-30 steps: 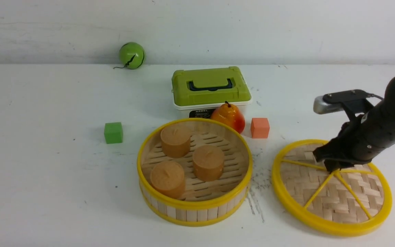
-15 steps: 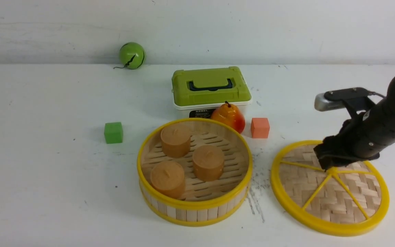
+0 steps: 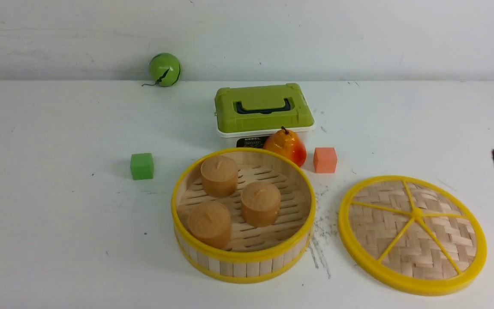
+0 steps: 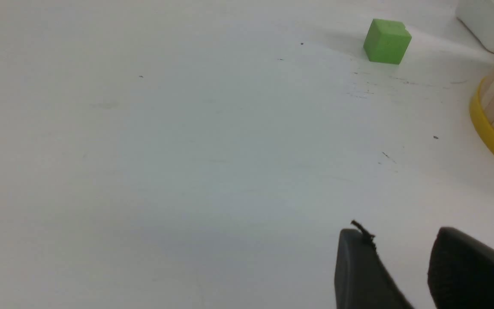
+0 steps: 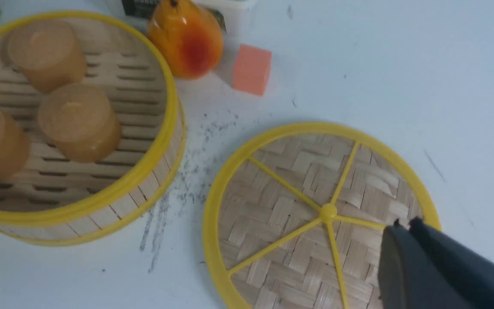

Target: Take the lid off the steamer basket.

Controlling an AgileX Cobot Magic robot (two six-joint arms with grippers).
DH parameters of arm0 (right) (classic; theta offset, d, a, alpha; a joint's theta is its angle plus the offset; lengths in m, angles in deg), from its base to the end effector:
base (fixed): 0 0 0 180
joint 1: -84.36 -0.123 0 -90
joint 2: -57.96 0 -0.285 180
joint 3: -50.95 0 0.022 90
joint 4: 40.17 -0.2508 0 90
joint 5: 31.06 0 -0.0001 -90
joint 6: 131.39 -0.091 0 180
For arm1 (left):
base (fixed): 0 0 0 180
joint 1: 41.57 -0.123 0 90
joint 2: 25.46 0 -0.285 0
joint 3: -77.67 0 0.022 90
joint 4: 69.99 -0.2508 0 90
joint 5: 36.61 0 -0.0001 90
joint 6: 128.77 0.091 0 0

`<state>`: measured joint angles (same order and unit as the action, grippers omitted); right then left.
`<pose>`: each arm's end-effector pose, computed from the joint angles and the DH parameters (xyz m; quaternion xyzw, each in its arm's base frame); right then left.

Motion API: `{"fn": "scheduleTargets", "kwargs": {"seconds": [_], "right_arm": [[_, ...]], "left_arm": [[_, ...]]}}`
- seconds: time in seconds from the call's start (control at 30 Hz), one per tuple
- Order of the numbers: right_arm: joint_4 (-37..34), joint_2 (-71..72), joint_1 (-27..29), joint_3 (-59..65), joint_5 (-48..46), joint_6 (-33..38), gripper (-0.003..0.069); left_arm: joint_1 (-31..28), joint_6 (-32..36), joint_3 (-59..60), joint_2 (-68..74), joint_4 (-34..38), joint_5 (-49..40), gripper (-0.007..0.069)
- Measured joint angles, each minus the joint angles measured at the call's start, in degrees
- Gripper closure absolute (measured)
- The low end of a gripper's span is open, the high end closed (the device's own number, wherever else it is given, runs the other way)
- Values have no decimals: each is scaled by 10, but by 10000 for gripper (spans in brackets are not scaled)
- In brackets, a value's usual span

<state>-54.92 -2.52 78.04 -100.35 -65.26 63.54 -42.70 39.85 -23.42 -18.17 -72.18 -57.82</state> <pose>0.1834 0.0334 0.3481 -0.1027 0.8691 0.0782 0.4775 0.0529 0.0023 0.1704 -0.0776 0.8022 -0.0368 0.5909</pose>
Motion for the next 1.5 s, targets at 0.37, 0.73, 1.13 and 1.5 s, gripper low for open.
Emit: {"fn": "scheduleTargets", "kwargs": {"seconds": [0.37, 0.73, 1.13, 1.5], "right_arm": [[-21, 293, 0, 135, 135, 39, 680], [-21, 357, 0, 170, 120, 37, 678], [-21, 360, 0, 173, 113, 37, 676], [138, 434, 26, 364, 180, -133, 676]], "left_arm": [[0, 0, 0, 0, 0, 0, 385], [0, 0, 0, 0, 0, 0, 385], [0, 0, 0, 0, 0, 0, 385], [0, 0, 0, 0, 0, 0, 385]]}}
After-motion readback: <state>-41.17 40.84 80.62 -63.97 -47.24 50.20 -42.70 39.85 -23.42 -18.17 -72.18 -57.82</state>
